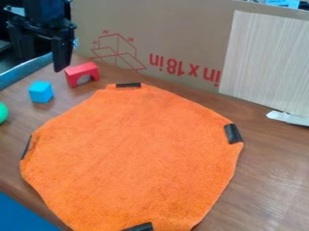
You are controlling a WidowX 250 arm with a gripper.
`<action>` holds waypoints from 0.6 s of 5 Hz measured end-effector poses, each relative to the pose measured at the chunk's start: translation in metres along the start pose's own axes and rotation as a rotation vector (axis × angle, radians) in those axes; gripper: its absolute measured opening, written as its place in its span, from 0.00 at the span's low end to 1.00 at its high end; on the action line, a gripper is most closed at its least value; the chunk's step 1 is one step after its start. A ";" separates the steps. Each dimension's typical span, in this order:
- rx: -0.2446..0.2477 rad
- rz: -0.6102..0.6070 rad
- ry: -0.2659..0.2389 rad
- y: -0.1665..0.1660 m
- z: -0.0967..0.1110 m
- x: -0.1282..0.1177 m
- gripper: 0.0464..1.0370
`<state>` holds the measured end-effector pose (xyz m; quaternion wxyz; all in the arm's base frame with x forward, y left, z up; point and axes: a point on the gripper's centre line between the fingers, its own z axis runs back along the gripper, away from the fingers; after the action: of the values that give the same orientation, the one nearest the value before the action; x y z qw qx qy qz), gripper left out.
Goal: Put the red object on the top left side of the cloth
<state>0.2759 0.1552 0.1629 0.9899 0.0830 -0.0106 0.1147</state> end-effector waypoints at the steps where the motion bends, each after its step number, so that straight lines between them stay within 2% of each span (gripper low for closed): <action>1: -0.029 -0.073 -0.075 0.001 -0.002 0.010 0.96; 2: -0.026 -0.118 -0.122 0.001 -0.010 0.015 0.96; 3: -0.038 -0.130 -0.134 0.009 -0.015 0.020 0.96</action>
<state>0.2936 0.1710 0.1503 0.9937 0.0720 -0.0735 0.0443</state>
